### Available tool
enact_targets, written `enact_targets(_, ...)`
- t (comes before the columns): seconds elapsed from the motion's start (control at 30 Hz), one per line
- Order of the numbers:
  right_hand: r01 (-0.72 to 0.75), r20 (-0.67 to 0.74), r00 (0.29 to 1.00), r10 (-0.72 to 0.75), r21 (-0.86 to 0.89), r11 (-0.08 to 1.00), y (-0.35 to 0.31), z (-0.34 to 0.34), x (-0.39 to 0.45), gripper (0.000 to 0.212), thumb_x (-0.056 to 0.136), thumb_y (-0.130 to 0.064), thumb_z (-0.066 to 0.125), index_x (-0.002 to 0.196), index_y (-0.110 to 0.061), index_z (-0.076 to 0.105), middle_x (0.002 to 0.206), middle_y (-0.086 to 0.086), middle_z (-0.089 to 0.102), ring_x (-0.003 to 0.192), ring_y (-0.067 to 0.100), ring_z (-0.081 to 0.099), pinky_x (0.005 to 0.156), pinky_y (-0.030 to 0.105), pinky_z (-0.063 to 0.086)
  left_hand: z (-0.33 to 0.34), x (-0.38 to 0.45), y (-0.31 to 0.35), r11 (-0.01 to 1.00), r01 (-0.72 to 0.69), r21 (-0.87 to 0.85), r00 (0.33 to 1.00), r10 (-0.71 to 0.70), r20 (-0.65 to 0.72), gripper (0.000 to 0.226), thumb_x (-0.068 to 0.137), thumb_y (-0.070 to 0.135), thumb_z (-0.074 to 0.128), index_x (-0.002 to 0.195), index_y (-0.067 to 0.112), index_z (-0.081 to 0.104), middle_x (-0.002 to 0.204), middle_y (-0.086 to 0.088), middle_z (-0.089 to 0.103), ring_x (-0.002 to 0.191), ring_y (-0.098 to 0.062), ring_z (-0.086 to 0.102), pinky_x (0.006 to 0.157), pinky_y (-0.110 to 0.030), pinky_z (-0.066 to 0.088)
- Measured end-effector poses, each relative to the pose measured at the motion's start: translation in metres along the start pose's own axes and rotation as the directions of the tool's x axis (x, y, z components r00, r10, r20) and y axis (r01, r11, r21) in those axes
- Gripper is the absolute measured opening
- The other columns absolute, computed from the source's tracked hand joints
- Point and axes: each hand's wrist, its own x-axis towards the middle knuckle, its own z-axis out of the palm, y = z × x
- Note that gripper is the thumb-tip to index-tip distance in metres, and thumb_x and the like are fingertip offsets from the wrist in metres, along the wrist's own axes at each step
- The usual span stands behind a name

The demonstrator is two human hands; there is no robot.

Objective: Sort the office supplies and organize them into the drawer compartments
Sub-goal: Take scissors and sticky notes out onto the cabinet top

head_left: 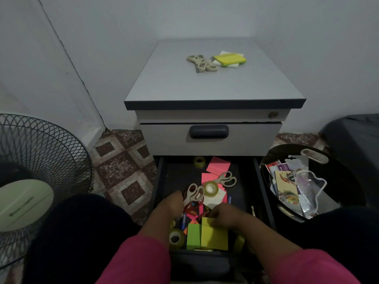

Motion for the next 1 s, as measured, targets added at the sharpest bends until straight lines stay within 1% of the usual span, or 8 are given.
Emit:
enact_targets(0.17, 0.020, 0.021, 1.000, -0.017, -0.161, 0.987, -0.003, 0.009, 0.001, 0.056, 0.085, -0.019, 0.066, 0.138, -0.019, 0.050, 0.137, 0.006, 0.052, 0.124, 0.023, 0.050, 0.099, 0.035, 0.046, -0.001, 0.003, -0.002, 0.995, 0.020, -0.100, 0.999, -0.016, 0.041, 0.015, 0.090, 0.011, 0.054, 0.101, 0.001, 0.055, 0.116, -0.019, 0.061, 0.106, -0.029, 0.060, 0.075, -0.031, 0.047)
enact_targets(0.33, 0.025, 0.019, 1.000, -0.022, -0.131, 0.991, -0.003, 0.009, 0.002, 0.057, 0.083, -0.019, 0.067, 0.137, -0.019, 0.051, 0.137, 0.005, 0.053, 0.122, 0.022, 0.051, 0.098, 0.034, 0.047, 0.006, 0.001, -0.003, 0.998, 0.040, -0.055, 0.999, -0.041, -0.018, 0.034, 0.088, 0.012, 0.063, 0.119, 0.002, 0.055, 0.124, -0.015, 0.059, 0.114, -0.027, 0.057, 0.091, -0.033, 0.048)
enact_targets(0.6, -0.038, 0.024, 0.999, 0.039, -0.051, 0.998, -0.005, 0.008, 0.004, 0.057, 0.081, -0.021, 0.071, 0.134, -0.012, 0.053, 0.132, 0.008, 0.056, 0.117, 0.023, 0.056, 0.095, 0.032, 0.049, 0.011, 0.002, -0.003, 0.993, 0.050, -0.105, 0.998, -0.054, -0.038, 0.035, 0.086, 0.014, 0.067, 0.116, -0.001, 0.057, 0.122, -0.015, 0.061, 0.113, -0.026, 0.058, 0.085, -0.027, 0.046)
enact_targets(0.73, -0.062, 0.040, 0.997, 0.060, 0.036, 0.997, -0.006, 0.006, 0.003, 0.052, 0.077, -0.023, 0.076, 0.124, -0.010, 0.059, 0.125, 0.008, 0.059, 0.112, 0.023, 0.057, 0.086, 0.029, 0.050, 0.006, -0.002, 0.000, 0.996, 0.055, -0.075, 0.998, -0.053, 0.030, 0.019, 0.088, 0.014, 0.062, 0.080, -0.002, 0.057, 0.118, -0.017, 0.064, 0.110, -0.028, 0.060, 0.085, -0.030, 0.047)
enact_targets(0.8, -0.053, 0.050, 0.998, 0.050, 0.070, 0.996, -0.006, 0.004, 0.001, 0.050, 0.078, -0.022, 0.076, 0.123, -0.009, 0.059, 0.126, 0.008, 0.058, 0.113, 0.023, 0.056, 0.085, 0.028, 0.049, 0.004, 0.000, 0.000, 0.991, 0.048, -0.123, 0.999, -0.047, 0.012, 0.019, 0.088, 0.012, 0.060, 0.087, -0.006, 0.061, 0.116, -0.016, 0.065, 0.108, -0.028, 0.061, 0.083, -0.031, 0.049)
enact_targets(0.87, -0.041, 0.046, 0.998, 0.036, 0.109, 0.993, -0.005, 0.002, -0.001, 0.049, 0.081, -0.019, 0.074, 0.126, -0.009, 0.057, 0.128, 0.008, 0.056, 0.115, 0.023, 0.055, 0.088, 0.028, 0.048, 0.000, 0.001, 0.002, 0.983, 0.027, -0.179, 1.000, -0.027, 0.001, 0.019, 0.086, 0.012, 0.062, 0.094, -0.005, 0.065, 0.102, -0.015, 0.067, 0.099, -0.028, 0.063, 0.078, -0.031, 0.049)
enact_targets(0.93, -0.034, 0.047, 0.999, 0.027, 0.150, 0.988, -0.003, 0.001, -0.003, 0.051, 0.083, -0.017, 0.073, 0.129, -0.009, 0.056, 0.129, 0.008, 0.056, 0.114, 0.022, 0.055, 0.091, 0.029, 0.048, -0.002, -0.001, 0.003, 0.963, -0.007, -0.268, 0.998, -0.009, -0.060, 0.019, 0.083, 0.010, 0.065, 0.066, 0.003, 0.058, 0.071, -0.010, 0.058, 0.079, -0.025, 0.059, 0.070, -0.030, 0.047)
enact_targets(1.0, -0.033, 0.039, 0.999, 0.026, 0.191, 0.981, -0.002, -0.002, -0.003, 0.038, 0.083, -0.018, 0.072, 0.119, -0.014, 0.061, 0.115, 0.006, 0.061, 0.103, 0.018, 0.056, 0.089, 0.029, 0.048, -0.001, -0.002, 0.002, 0.921, -0.027, -0.390, 0.992, -0.022, -0.122, 0.027, 0.081, 0.013, 0.069, 0.059, 0.011, 0.053, 0.064, -0.005, 0.055, 0.074, -0.024, 0.057, 0.073, -0.030, 0.046)
